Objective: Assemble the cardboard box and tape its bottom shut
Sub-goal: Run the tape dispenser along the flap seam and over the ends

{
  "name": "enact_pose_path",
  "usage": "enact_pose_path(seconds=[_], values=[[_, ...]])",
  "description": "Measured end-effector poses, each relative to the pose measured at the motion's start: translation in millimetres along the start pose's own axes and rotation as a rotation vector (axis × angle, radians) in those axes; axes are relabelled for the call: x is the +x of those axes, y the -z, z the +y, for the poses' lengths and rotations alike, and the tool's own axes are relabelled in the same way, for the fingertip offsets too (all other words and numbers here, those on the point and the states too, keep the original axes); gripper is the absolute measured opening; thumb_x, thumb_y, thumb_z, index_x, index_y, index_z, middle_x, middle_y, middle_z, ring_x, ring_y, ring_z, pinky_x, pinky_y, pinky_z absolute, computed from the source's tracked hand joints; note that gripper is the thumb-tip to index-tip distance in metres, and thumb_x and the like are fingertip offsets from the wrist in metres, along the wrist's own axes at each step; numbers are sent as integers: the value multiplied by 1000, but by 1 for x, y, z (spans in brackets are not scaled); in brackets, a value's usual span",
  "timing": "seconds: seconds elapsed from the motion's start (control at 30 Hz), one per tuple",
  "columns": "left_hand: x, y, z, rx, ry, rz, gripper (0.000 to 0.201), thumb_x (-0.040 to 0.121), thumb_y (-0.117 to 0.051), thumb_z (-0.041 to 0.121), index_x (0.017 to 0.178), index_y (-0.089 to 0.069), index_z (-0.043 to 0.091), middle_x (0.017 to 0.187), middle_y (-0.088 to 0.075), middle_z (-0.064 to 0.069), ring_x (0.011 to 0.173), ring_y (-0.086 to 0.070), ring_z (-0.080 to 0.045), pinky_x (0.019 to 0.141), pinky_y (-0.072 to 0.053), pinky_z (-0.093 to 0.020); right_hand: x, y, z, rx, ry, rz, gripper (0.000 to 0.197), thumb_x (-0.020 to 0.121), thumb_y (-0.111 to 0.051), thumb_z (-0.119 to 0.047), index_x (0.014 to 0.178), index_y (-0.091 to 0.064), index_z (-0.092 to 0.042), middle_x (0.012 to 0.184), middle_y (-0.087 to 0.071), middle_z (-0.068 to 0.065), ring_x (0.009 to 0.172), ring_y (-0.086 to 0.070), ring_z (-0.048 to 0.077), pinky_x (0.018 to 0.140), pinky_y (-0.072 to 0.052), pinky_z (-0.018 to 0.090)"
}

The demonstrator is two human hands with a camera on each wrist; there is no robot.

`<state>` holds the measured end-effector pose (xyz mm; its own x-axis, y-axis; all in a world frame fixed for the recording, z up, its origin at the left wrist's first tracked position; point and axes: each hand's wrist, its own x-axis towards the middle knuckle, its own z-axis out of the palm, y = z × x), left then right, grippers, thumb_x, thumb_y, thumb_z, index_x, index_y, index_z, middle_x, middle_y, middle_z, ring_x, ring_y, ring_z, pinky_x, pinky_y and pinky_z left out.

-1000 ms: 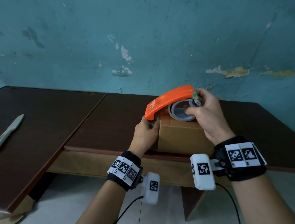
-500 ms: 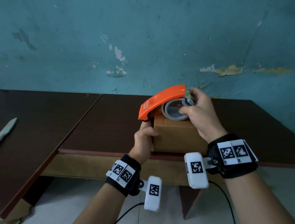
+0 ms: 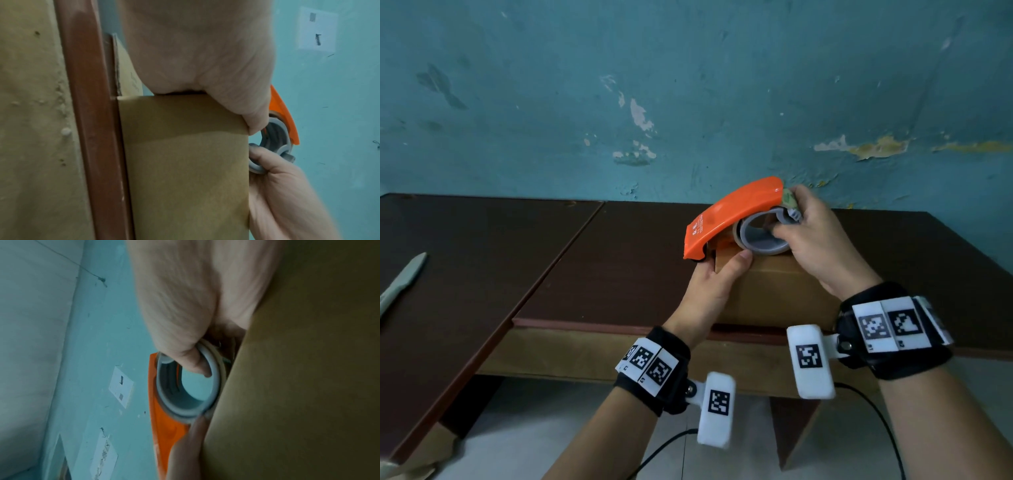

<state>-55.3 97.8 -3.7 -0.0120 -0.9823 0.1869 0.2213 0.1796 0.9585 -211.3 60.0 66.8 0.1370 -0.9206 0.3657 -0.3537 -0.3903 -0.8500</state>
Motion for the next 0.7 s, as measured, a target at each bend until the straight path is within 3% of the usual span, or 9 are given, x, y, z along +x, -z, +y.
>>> enact_pose_path(seconds=[0.1,0.23,0.37,0.53,0.6,0.7], values=[[1,2,-4,23,-3,-29,45,95,-64,36,138,-59,23,134,-71,0,129,-64,-18,117,-43,-51,4,11,0,-115,33,-83,30,93,-65,-4,120,-58,-16,112,-70,0,106,-67,13,97,-54,39],[3,2,-7,59,-34,-23,30,96,-63,36,125,-60,35,125,-72,16,125,-64,-5,119,-41,-44,5,11,1,-20,81,-56,30,95,-70,-14,123,-60,-12,115,-71,-1,106,-70,7,95,-57,31],[4,2,-5,53,-13,-19,31,93,-63,39,124,-62,32,121,-76,12,122,-67,-10,115,-46,-45,4,8,3,69,124,22,35,90,-75,-12,122,-61,-8,111,-72,-3,101,-70,-1,86,-56,18],[4,3,-6,54,-5,-22,20,104,-59,25,124,-61,30,118,-75,12,118,-68,-6,111,-49,-37,4,9,6,142,129,77,49,79,-83,-18,122,-63,-5,108,-73,0,99,-71,5,84,-54,19],[3,1,-4,54,-2,-18,23,104,-59,25,125,-57,34,122,-70,15,118,-66,1,113,-47,-32,3,10,7,177,128,101,51,77,-85,-14,122,-63,-4,109,-74,3,100,-71,6,84,-55,19],[2,-1,1,50,5,-33,22,104,-57,19,116,-55,37,117,-66,19,104,-65,13,113,-46,-28,1,13,6,270,115,128,56,72,-85,-16,122,-63,-4,112,-74,4,106,-71,13,87,-56,22]])
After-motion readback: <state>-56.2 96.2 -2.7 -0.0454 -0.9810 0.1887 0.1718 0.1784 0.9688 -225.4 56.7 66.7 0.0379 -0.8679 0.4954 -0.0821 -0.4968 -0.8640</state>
